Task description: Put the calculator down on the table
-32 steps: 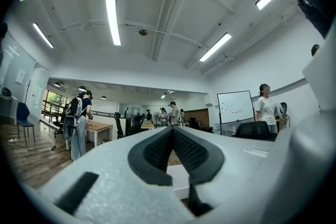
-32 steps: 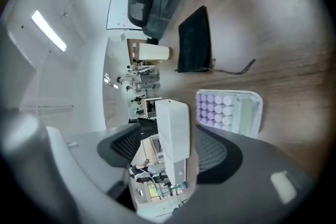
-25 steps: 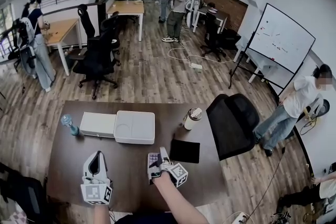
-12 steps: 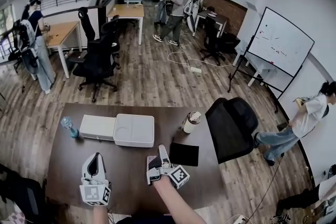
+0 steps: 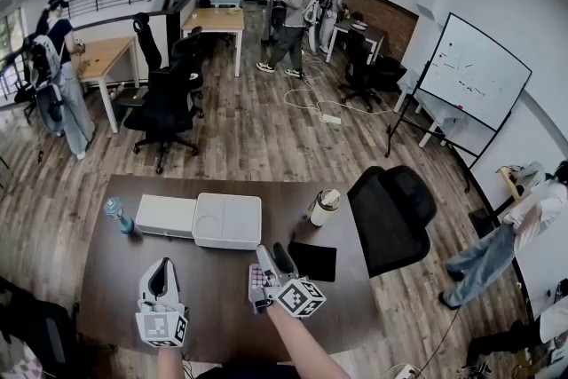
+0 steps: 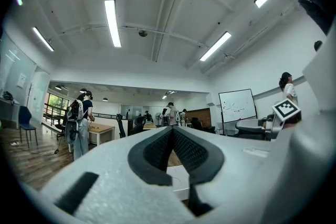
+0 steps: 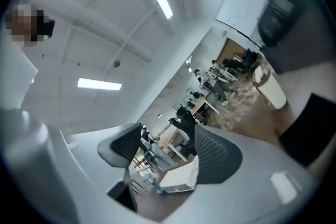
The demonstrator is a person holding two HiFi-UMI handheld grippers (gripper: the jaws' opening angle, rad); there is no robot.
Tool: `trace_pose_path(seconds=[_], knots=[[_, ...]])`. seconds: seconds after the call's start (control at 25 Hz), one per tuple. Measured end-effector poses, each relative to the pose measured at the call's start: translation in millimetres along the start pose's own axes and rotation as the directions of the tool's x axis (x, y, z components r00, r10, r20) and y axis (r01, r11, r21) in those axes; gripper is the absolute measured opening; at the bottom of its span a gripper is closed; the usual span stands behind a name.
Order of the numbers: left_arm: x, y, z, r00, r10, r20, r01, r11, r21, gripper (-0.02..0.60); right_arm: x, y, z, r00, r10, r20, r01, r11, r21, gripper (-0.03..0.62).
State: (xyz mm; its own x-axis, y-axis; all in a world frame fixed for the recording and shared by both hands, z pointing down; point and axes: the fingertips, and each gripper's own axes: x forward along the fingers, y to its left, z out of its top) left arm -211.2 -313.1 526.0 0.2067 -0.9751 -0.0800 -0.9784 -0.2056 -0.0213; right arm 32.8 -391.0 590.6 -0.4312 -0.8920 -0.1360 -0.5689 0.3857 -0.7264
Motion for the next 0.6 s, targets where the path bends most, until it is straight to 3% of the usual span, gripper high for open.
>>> trace_pose_path(seconds=[0.08, 0.16, 0.28, 0.36, 0.44, 0.6], knots=[[0, 0, -1, 1.000, 0.001, 0.000, -0.001, 1.000, 0.000, -0.003, 3, 11, 1, 0.998, -0.027, -0.054, 0.017, 0.982, -0.186, 0.330], [-1, 0, -1, 1.000, 0.001, 0.000, -0.001, 1.000, -0.001, -0.003, 5, 24, 5, 0.995, -0.055, -0.081, 0.022, 0.933, -0.359, 0.330], [-1, 1, -2, 1.000, 0.002, 0.000, -0.002, 1.000, -0.004, -0.003, 7, 46, 9, 0.992, -0.071, -0.105, -0.008, 0.793, -0.609, 0.333], [-2, 1, -2, 1.000, 0.002, 0.000, -0.002, 1.000, -0.009, -0.003, 8, 56, 4, 0.989, -0.078, -0.128, -0.034, 0.713, -0.700, 0.336], [-2, 1, -3, 1.000, -0.003, 0.001, 0.003, 1.000, -0.013, -0.003, 5, 55, -7, 0.984, -0.092, -0.152, -0.046, 0.695, -0.718, 0.337], [-4, 5, -6, 1.000, 0.004, -0.004, -0.004, 1.000, -0.020, -0.003, -2, 44, -18, 0.980, -0.109, -0.168, -0.043, 0.703, -0.709, 0.341]])
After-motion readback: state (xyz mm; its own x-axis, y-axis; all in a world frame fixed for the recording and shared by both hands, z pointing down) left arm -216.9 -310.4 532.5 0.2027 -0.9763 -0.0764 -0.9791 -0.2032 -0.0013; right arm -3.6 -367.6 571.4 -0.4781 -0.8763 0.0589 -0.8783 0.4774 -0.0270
